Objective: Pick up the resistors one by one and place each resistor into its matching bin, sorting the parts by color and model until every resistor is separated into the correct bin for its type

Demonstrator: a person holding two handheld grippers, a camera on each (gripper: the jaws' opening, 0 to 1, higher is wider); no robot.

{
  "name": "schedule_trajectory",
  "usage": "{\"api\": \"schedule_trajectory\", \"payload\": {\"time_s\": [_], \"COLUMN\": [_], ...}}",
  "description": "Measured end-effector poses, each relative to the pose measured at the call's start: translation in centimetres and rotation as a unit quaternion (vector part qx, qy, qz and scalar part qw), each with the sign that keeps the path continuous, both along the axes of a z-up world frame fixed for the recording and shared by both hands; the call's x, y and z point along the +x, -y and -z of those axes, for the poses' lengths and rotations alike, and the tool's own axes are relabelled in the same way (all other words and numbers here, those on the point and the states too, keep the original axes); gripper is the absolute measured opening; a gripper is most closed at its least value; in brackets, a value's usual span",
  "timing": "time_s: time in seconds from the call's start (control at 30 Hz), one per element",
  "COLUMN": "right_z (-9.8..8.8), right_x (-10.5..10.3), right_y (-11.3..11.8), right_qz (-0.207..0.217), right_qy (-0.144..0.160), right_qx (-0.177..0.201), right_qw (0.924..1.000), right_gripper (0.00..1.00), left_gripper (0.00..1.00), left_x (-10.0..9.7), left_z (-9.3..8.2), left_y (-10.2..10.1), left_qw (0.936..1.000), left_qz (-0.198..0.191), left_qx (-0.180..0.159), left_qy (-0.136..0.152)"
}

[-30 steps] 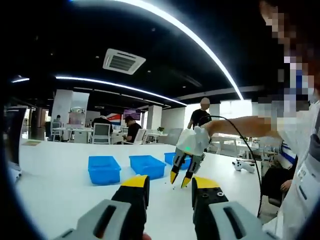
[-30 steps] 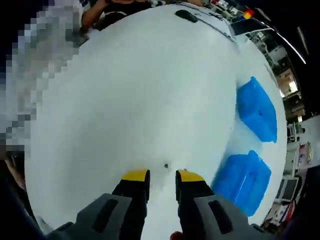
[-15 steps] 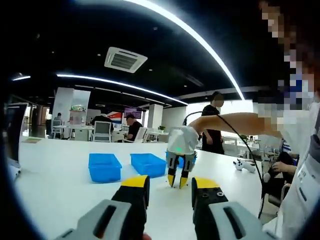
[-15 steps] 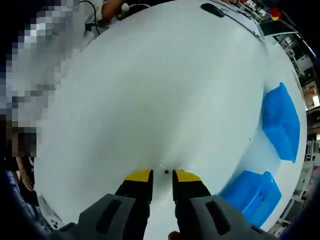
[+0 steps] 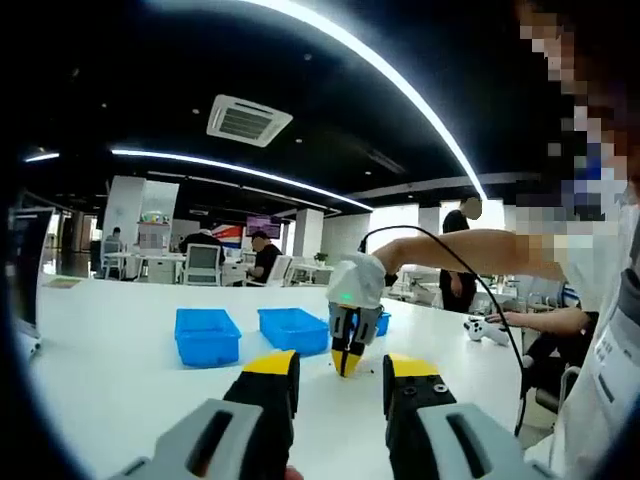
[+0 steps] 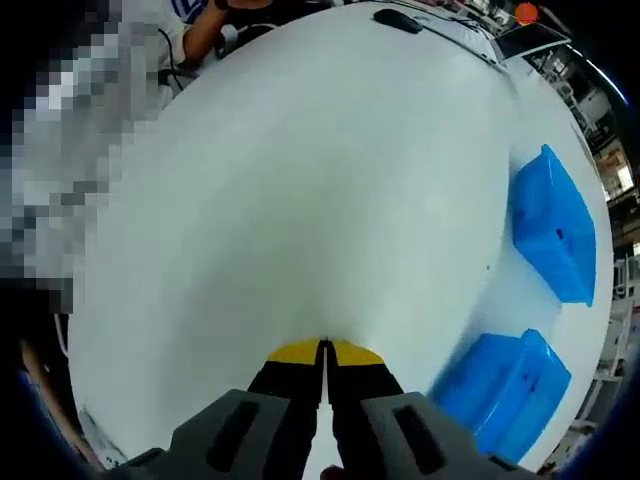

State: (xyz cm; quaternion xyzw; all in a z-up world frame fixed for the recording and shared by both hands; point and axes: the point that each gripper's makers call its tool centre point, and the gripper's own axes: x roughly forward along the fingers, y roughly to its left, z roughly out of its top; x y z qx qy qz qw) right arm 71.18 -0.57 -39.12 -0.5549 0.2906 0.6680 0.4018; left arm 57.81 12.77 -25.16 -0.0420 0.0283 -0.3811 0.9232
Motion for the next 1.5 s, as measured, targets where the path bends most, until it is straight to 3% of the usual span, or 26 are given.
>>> {"api": "schedule_trajectory", "payload": {"time_s": [0.1, 0.3, 0.4, 0.5, 0.53, 0.6, 0.63, 0.73, 0.87, 1.0, 1.03, 1.17, 1.2, 1.23, 1.3, 1.4, 1.5], "right_z": [-0.7, -4.5, -6.3, -8.4, -9.5, -10.5, -11.1, -11.7, -12.2, -13.0, -13.0, -12.7, -13.0, -13.2, -13.4, -14.1, -13.6], "right_x": [-0.1, -0.6, -1.2, -1.3, -1.0, -1.5, -1.5, -2.0, -3.1, -4.9, -5.0, -7.2, -7.8, -8.2, -9.2, -10.6, -11.9], "right_y": [-0.1, 0.1, 0.7, 1.7, 2.5, 4.1, 5.0, 7.9, 11.8, 15.0, 15.2, 17.4, 17.6, 17.7, 18.4, 18.9, 19.2], "right_qz": [0.012, 0.040, 0.069, 0.101, 0.132, 0.156, 0.176, 0.233, 0.311, 0.383, 0.390, 0.443, 0.451, 0.459, 0.467, 0.486, 0.496], "right_qy": [0.012, 0.036, 0.051, 0.074, 0.083, 0.083, 0.089, 0.091, 0.100, 0.109, 0.110, 0.125, 0.121, 0.119, 0.138, 0.128, 0.138], "right_qx": [0.030, 0.110, 0.160, 0.223, 0.256, 0.296, 0.319, 0.357, 0.402, 0.453, 0.457, 0.481, 0.500, 0.511, 0.521, 0.559, 0.565], "right_qw": [0.9994, 0.9925, 0.9834, 0.9668, 0.9540, 0.9388, 0.9270, 0.8997, 0.8554, 0.7975, 0.7922, 0.7463, 0.7288, 0.7170, 0.7014, 0.6594, 0.6451], "right_gripper": [0.04, 0.04, 0.05, 0.05, 0.05, 0.05, 0.05, 0.05, 0.05, 0.05, 0.05, 0.05, 0.05, 0.05, 0.05, 0.05, 0.05], "left_gripper": [0.35, 0.35, 0.35, 0.35, 0.35, 0.35, 0.35, 0.35, 0.35, 0.35, 0.35, 0.36, 0.36, 0.36, 0.36, 0.36, 0.36], "left_x": [0.0, -0.3, -0.4, -0.5, -0.5, -0.6, -0.6, -0.7, -0.7, -0.7, -0.7, -0.7, -0.7, -0.7, -0.7, -0.7, -0.7], "left_z": [-0.2, -0.3, -0.4, -0.5, -0.6, -0.7, -0.7, -0.7, -0.6, -0.5, -0.5, -0.4, -0.4, -0.4, -0.4, -0.3, -0.3], "left_y": [0.0, 0.4, 0.5, 0.7, 0.8, 0.9, 1.0, 1.1, 1.4, 1.6, 1.7, 1.6, 1.6, 1.6, 1.6, 1.6, 1.6], "left_qw": [1.0000, 1.0000, 1.0000, 1.0000, 1.0000, 0.9999, 0.9999, 0.9999, 0.9999, 0.9999, 0.9999, 0.9999, 0.9999, 0.9999, 0.9999, 0.9999, 0.9999], "left_qz": [-0.001, 0.004, 0.005, 0.007, 0.007, 0.008, 0.009, 0.010, 0.011, 0.014, 0.014, 0.014, 0.014, 0.013, 0.013, 0.014, 0.015], "left_qx": [-0.002, -0.002, -0.001, -0.001, -0.001, -0.001, -0.001, 0.000, 0.001, 0.003, 0.003, 0.004, 0.004, 0.005, 0.006, 0.006, 0.007], "left_qy": [0.002, 0.003, 0.004, 0.005, 0.006, 0.007, 0.007, 0.007, 0.005, 0.004, 0.004, 0.003, 0.003, 0.003, 0.003, 0.003, 0.003]}}
